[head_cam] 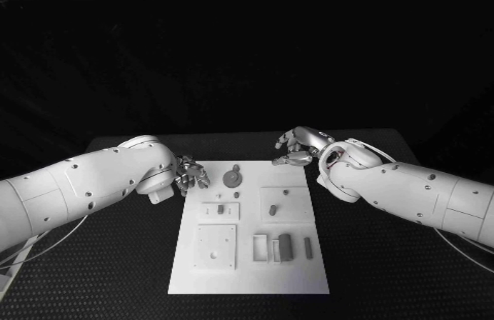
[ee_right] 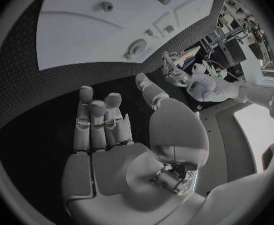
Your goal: Assemble the parts on the task board
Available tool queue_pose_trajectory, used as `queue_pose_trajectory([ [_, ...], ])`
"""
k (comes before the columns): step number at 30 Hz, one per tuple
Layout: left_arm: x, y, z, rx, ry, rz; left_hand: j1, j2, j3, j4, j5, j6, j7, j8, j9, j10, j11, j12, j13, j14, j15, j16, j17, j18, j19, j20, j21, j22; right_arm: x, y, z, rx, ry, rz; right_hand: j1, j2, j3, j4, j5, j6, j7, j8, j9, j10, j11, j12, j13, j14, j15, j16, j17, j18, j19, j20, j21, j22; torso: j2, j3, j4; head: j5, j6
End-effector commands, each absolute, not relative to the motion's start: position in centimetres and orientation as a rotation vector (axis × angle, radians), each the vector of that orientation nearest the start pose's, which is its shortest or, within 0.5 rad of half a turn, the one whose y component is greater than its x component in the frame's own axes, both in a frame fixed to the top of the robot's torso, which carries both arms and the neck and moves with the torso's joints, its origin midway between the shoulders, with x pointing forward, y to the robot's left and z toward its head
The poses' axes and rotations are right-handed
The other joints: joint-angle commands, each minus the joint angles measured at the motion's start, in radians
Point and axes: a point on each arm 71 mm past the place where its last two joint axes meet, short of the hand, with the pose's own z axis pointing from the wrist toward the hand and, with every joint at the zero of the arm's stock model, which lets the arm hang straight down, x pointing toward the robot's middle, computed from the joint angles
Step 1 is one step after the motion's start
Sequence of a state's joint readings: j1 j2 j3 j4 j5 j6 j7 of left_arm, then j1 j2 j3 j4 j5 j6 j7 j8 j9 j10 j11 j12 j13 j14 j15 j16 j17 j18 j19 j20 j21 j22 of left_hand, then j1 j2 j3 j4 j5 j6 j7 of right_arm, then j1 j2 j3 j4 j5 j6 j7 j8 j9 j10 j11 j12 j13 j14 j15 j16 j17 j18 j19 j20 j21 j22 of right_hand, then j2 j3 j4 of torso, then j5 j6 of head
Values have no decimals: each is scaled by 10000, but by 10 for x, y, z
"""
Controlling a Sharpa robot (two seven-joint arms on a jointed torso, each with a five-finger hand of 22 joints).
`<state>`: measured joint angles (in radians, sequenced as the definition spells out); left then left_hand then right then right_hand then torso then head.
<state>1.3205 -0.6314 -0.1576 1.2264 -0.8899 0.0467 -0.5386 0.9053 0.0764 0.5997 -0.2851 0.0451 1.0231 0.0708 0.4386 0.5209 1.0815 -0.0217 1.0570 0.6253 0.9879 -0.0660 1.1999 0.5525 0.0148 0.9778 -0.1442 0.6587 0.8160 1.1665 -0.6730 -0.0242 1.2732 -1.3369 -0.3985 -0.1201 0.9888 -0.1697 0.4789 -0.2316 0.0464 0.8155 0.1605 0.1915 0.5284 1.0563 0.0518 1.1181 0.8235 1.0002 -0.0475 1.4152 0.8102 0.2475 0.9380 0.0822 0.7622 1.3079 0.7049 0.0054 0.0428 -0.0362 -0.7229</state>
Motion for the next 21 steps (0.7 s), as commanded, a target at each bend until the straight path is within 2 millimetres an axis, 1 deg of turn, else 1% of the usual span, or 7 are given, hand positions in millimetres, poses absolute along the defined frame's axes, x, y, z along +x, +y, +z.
queue_pose_trajectory([
  [1, 531, 199, -220, -3807, 22636, -3436, 84, -36, 46, 12, 34, 100, -5, 58, 61, 227, -171, 66, -15, 65, -9, 50, -16, -15, 84, -192, 43, 14, 526, -190, -209, 462, 16623, 6219, 10, 77, -52, 31, 28, 9, 48, 37, -9, 9, -7, 49, -13, -29, -72, 31, -13, 143, -19, 34, -3, 139, 17, 12, -2, 23, -2],
  [6, 524, 199, -224, -3711, 22679, -3446, 84, -48, 49, 11, 34, 105, -10, 67, 65, 242, -176, 65, -19, 76, -12, 51, -20, -12, 92, -194, 44, 19, 526, -189, -209, 457, 16617, 6227, 13, 82, -49, 30, 28, 8, 48, 37, -10, 9, -7, 49, -14, -30, -72, 31, -14, 143, -20, 34, -3, 139, 18, 16, -8, 58, -16],
  [11, 516, 200, -236, -3463, 22840, -3105, 86, -60, 61, 13, 34, 122, -23, 90, 73, 283, -189, 62, -29, 107, -19, 52, -29, -5, 117, -200, 49, 32, 526, -190, -209, 458, 16628, 6218, 15, 87, -48, 29, 28, 7, 48, 37, -11, 8, -7, 49, -15, -31, -72, 31, -15, 143, -21, 34, -4, 139, 15, 18, -17, 92, -28],
  [13, 511, 200, -243, -3369, 23031, -3025, 85, -65, 64, 13, 34, 127, -27, 96, 75, 295, -193, 60, -32, 117, -21, 52, -33, -3, 125, -202, 50, 35, 526, -190, -209, 456, 16638, 6218, 16, 90, -47, 29, 28, 7, 48, 37, -11, 8, -7, 50, -15, -31, -72, 31, -15, 143, -21, 34, -4, 139, 23, 19, -18, 143, 24],
  [16, 506, 197, -252, -3235, 23289, -2993, 82, -71, 66, 15, 34, 129, -29, 101, 77, 305, -196, 56, -37, 125, -23, 50, -38, -2, 131, -203, 50, 38, 526, -190, -209, 464, 16640, 6199, 27, 105, -43, 22, 28, 8, 47, 38, -12, 7, -7, 50, -17, -32, -73, 32, -16, 143, -22, 33, -4, 139, 34, 10, -19, 166, 27],
  [18, 503, 197, -257, -3200, 23413, -2960, 80, -73, 66, 17, 34, 130, -30, 103, 77, 310, -197, 55, -39, 129, -24, 49, -40, -2, 134, -203, 50, 39, 526, -190, -209, 463, 16640, 6200, 29, 108, -42, 20, 27, 8, 47, 38, -12, 7, -8, 51, -18, -33, -73, 32, -17, 143, -23, 32, -4, 139, 27, -7, -13, 164, -2],
  [21, 501, 197, -261, -3212, 23497, -2940, 78, -71, 68, 19, 34, 130, -32, 105, 78, 316, -199, 53, -41, 134, -25, 47, -42, -1, 137, -204, 49, 40, 526, -190, -209, 451, 16642, 6219, 31, 109, -43, 17, 27, 7, 47, 38, -13, 6, -8, 51, -18, -33, -73, 32, -17, 143, -23, 32, -4, 139, 31, -8, -12, 149, -19],
])
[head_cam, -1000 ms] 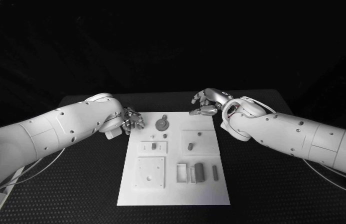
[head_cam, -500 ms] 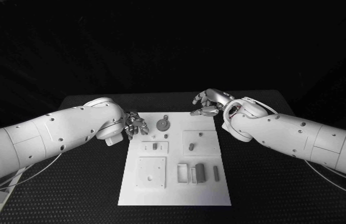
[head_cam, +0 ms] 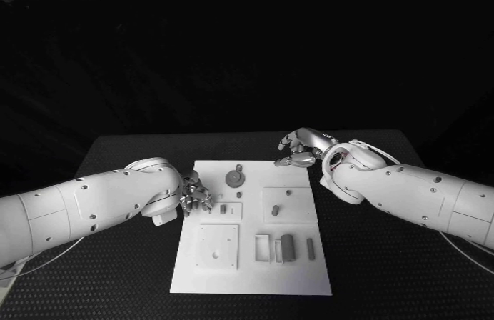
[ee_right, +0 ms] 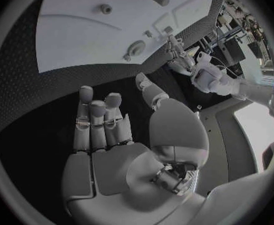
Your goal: Assemble the parts on the task board
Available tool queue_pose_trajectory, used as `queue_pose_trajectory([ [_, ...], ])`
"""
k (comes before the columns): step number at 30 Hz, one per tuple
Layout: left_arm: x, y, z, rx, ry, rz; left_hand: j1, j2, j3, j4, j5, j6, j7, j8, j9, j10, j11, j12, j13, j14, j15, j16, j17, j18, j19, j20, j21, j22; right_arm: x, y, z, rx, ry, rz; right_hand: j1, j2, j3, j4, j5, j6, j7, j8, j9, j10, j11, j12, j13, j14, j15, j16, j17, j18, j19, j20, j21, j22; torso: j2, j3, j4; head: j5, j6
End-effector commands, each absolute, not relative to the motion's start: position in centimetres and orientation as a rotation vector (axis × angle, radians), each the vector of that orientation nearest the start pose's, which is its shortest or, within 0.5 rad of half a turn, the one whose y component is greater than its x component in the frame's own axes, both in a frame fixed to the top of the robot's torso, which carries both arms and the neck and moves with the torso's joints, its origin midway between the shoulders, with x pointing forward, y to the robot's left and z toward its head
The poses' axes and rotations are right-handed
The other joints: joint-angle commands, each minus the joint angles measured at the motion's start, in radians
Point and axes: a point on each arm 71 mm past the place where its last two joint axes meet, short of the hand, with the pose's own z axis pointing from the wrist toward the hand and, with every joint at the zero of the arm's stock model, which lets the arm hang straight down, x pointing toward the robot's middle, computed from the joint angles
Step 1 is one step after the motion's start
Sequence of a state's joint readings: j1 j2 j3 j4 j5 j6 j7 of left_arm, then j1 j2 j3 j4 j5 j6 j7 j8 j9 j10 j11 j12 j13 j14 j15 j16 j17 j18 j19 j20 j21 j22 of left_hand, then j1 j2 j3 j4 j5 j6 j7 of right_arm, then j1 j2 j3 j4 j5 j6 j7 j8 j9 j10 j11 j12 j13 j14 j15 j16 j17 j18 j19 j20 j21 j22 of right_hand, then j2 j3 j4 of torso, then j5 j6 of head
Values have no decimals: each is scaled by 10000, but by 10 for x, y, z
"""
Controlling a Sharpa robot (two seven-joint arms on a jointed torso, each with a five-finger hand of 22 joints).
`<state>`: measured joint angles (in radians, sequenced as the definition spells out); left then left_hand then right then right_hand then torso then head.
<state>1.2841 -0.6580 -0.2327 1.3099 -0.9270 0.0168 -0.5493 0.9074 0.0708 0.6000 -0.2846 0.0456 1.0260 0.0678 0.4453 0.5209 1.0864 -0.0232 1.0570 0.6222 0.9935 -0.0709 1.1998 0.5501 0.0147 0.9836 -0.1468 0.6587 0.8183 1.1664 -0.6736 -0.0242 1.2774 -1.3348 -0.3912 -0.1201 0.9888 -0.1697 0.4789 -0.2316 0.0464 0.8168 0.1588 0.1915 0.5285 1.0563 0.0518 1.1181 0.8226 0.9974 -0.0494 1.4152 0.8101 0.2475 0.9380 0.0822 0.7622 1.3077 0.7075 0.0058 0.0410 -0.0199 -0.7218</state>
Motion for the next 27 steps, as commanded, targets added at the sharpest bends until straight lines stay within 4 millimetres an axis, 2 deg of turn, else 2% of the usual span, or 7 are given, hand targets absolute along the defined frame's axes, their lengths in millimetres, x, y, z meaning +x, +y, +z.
queue_pose_trajectory([
  [1, 501, 197, -261, -3218, 23507, -2931, 56, -16, 66, 14, 29, 101, -2, 40, 78, 269, -184, 53, -10, 79, 25, 47, -19, 0, 81, -178, 48, 18, 526, -190, -209, 450, 16645, 6217, 32, 110, -42, 17, 27, -6, 65, 38, -14, 6, -8, 51, -10, -6, -53, 32, -17, 143, -24, 32, -4, 142, 9, -9, 6, -18, -34],
  [7, 500, 200, -263, -3142, 23757, -2804, 46, -15, 68, 19, 29, 105, -5, 46, 80, 284, -187, 48, -16, 91, 23, 45, -25, 1, 89, -179, 47, 21, 526, -190, -209, 448, 16656, 6220, 34, 115, -44, 13, 27, -7, 65, 38, -15, 6, -7, 52, -11, -6, -53, 33, -17, 143, -25, 32, -5, 142, 5, -12, 5, -37, -83],
  [9, 499, 200, -263, -3241, 23832, -2817, 40, -16, 67, 22, 29, 109, -6, 50, 81, 290, -188, 46, -18, 96, 23, 44, -27, 1, 91, -179, 45, 23, 526, -190, -210, 433, 16684, 6271, 34, 116, -44, 12, 27, -7, 65, 37, -15, 5, -7, 52, -11, -7, -53, 33, -18, 143, -25, 32, -5, 142, 5, -13, 1, -48, -137],
  [20, 498, 199, -268, -3154, 24056, -2714, 27, -21, 67, 26, 29, 109, -8, 54, 81, 297, -190, 38, -25, 101, 23, 38, -34, 0, 93, -178, 40, 25, 526, -189, -210, 424, 16739, 6309, 34, 149, -46, 7, 27, -12, 67, 36, -18, 2, -6, 54, -15, -10, -52, 33, -21, 143, -28, 34, -7, 142, 5, -13, -4, -105, -189],
  [27, 498, 199, -269, -3182, 23995, -2705, 22, -19, 70, 27, 29, 104, -8, 55, 80, 298, -189, 30, -30, 101, 24, 33, -39, 0, 91, -178, 35, 26, 526, -190, -210, 424, 16746, 6302, 28, 158, -51, 6, 27, -13, 68, 35, -19, 1, -5, 54, -17, -11, -51, 33, -22, 143, -29, 35, -7, 142, 2, 0, 3, -128, -196],
])
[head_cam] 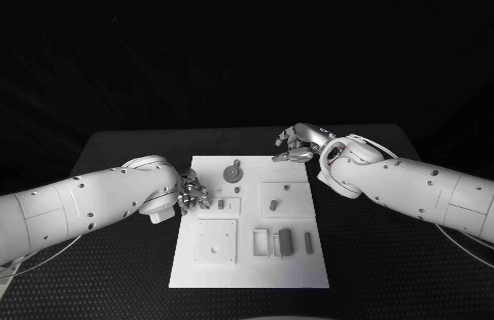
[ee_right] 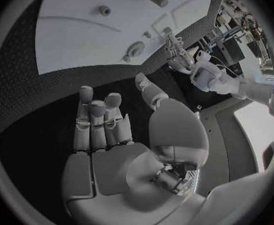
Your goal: Assemble the parts on the task board
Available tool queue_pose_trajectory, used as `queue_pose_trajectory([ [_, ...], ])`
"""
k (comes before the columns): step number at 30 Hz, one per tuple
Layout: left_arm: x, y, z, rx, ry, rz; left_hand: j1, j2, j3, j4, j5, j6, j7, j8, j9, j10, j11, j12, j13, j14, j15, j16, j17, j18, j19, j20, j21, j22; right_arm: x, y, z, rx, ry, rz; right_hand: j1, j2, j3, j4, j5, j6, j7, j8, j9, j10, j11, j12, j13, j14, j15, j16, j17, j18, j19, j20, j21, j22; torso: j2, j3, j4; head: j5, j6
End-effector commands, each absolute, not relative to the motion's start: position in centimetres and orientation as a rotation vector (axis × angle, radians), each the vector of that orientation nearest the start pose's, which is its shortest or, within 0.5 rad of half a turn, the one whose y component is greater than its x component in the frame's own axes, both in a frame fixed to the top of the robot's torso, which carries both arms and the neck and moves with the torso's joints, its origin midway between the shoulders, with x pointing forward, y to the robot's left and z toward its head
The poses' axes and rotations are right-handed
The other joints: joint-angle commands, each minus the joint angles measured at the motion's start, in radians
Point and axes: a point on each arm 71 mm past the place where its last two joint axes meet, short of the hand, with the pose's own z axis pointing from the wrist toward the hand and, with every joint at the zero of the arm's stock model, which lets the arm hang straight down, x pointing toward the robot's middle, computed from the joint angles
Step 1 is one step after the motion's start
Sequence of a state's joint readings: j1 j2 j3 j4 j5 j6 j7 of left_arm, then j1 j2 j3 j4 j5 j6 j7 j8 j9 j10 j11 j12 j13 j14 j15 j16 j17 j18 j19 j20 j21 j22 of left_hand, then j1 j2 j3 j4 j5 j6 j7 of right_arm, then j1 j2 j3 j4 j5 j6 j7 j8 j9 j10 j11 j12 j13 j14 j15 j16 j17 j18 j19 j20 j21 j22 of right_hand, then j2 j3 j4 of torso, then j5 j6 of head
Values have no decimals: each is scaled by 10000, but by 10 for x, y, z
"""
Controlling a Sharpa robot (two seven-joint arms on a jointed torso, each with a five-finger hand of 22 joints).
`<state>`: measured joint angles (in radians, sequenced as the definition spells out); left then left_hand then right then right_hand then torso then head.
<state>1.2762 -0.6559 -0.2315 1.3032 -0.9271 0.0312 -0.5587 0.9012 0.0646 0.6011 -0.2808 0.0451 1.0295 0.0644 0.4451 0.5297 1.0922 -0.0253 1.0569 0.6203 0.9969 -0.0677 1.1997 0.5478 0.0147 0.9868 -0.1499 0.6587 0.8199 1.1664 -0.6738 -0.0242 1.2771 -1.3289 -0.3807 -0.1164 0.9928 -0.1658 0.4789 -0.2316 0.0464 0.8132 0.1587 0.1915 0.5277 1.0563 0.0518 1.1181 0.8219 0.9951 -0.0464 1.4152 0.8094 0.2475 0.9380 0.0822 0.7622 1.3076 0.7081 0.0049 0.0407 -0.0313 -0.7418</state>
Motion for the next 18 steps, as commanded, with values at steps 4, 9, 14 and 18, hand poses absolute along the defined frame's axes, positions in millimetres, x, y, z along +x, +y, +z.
queue_pose_trajectory([
  [4, 498, 197, -269, -3106, 23930, -2699, 83, 44, 61, -12, 34, 67, 26, 56, -8, 241, -168, 27, -13, 67, -9, 32, -19, 1, 58, -147, 33, 10, 526, -190, -210, 422, 16744, 6306, -16, 121, -55, 5, 27, 22, 69, 35, -12, 0, -4, 54, -10, 12, -82, 33, -15, 143, -30, 36, -8, 143, -7, 6, 14, -20, 13],
  [9, 499, 196, -269, -2957, 23861, -2612, 83, 44, 65, -14, 34, 65, 26, 57, -9, 244, -168, 23, -16, 69, -9, 30, -22, 2, 60, -148, 31, 12, 526, -190, -210, 423, 16747, 6301, -20, 125, -59, 4, 27, 22, 69, 36, -13, -1, -4, 55, -12, 11, -81, 34, -16, 143, -31, 37, -8, 143, -3, 8, 6, -12, 23],
  [14, 500, 197, -268, -2926, 23664, -2557, 84, 41, 67, -17, 34, 62, 26, 58, -9, 246, -169, 20, -18, 72, -10, 29, -24, 3, 61, -149, 29, 14, 526, -190, -210, 430, 16743, 6294, -22, 128, -63, 0, 27, 21, 69, 36, -14, -2, -4, 56, -13, 10, -81, 34, -17, 143, -32, 38, -9, 144, 1, 9, 1, -17, 28],
  [18, 501, 196, -268, -2932, 23606, -2599, 86, 42, 70, -20, 34, 62, 25, 59, -9, 250, -169, 18, -20, 75, -10, 28, -26, 4, 63, -149, 29, 15, 526, -190, -210, 428, 16744, 6295, -22, 129, -65, -2, 27, 21, 70, 36, -15, -2, -4, 56, -14, 10, -81, 35, -18, 143, -33, 38, -9, 144, -2, 3, 5, -24, 30],
])
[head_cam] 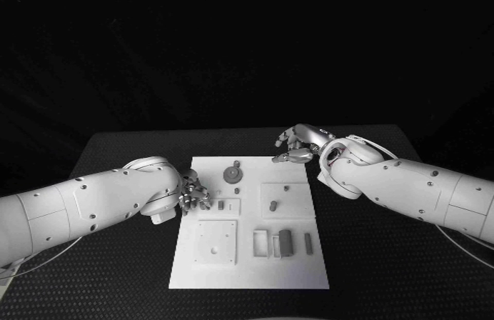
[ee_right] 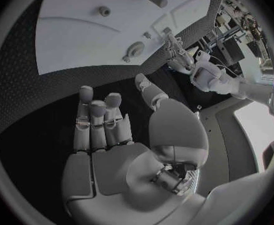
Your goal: Assemble the parts on the task board
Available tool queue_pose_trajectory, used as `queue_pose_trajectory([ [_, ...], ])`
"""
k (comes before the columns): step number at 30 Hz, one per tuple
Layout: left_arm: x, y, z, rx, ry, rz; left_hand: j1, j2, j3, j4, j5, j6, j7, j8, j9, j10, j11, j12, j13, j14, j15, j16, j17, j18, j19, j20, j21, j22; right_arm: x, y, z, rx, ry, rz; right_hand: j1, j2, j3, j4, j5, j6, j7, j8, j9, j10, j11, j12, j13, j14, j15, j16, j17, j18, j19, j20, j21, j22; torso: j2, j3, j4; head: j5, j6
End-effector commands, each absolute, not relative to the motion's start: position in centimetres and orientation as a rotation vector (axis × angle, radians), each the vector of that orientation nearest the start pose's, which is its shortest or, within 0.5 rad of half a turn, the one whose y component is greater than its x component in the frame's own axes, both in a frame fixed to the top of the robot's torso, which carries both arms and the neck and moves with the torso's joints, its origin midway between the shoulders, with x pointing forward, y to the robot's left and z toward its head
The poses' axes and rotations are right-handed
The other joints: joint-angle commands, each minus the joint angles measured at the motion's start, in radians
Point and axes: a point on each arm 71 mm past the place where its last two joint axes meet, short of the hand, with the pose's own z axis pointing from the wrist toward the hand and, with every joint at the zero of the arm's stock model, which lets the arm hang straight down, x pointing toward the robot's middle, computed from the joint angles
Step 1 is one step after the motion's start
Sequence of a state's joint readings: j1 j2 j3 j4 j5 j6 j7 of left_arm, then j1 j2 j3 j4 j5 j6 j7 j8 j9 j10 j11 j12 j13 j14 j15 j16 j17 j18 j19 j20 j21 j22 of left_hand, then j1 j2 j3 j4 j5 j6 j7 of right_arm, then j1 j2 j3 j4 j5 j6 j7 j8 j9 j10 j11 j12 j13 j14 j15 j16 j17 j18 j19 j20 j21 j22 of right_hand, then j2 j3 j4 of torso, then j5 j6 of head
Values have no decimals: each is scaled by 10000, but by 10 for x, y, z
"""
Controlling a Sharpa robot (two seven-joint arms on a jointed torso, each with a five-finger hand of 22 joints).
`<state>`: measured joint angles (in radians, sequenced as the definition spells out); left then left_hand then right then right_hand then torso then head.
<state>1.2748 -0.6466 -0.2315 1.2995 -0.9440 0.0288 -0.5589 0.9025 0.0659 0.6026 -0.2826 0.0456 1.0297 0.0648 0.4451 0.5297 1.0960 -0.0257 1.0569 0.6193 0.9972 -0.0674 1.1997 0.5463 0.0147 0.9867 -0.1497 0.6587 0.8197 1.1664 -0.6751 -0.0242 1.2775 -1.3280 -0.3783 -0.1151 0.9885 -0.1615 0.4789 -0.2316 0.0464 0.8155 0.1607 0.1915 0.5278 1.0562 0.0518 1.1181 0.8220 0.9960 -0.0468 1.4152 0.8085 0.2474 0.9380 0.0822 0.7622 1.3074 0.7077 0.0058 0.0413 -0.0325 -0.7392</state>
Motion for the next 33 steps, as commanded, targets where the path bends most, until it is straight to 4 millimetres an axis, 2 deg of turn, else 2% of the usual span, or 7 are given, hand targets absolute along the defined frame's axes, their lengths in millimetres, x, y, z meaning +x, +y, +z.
queue_pose_trajectory([
  [1, 501, 196, -268, -2938, 23594, -2609, 73, 29, 56, -2, 29, 60, 21, 59, -9, 212, -166, 18, -11, 73, -14, 28, -11, 4, 65, -151, 28, 17, 526, -190, -210, 430, 16743, 6294, 20, 86, -65, -3, 27, -3, 50, 36, -16, -2, -4, 56, -15, 1, -76, 35, -9, 144, -33, 38, -10, 145, 1, -9, 5, -17, -1],
  [19, 501, 192, -268, -2811, 23651, -2647, 79, 27, 68, -11, 29, 61, 18, 67, -9, 229, -169, 11, -18, 87, -17, 27, -18, 7, 76, -153, 26, 25, 526, -191, -211, 435, 16774, 6275, 9, 93, -78, -9, 27, -7, 52, 35, -20, -5, -2, 59, -20, -1, -75, 36, -12, 144, -36, 40, -11, 145, 0, -9, 2, -30, 15],
  [33, 500, 192, -271, -2411, 24000, -2376, 73, -4, 66, -17, 28, 46, 21, 64, -12, 234, -167, 1, -25, 90, -16, 22, -26, 5, 75, -151, 18, 29, 526, -191, -211, 432, 16789, 6270, 3, 96, -84, -12, 27, -8, 52, 35, -22, -7, -2, 60, -23, -3, -74, 37, -14, 144, -37, 41, -12, 145, 4, -3, -3, -33, -23],
])
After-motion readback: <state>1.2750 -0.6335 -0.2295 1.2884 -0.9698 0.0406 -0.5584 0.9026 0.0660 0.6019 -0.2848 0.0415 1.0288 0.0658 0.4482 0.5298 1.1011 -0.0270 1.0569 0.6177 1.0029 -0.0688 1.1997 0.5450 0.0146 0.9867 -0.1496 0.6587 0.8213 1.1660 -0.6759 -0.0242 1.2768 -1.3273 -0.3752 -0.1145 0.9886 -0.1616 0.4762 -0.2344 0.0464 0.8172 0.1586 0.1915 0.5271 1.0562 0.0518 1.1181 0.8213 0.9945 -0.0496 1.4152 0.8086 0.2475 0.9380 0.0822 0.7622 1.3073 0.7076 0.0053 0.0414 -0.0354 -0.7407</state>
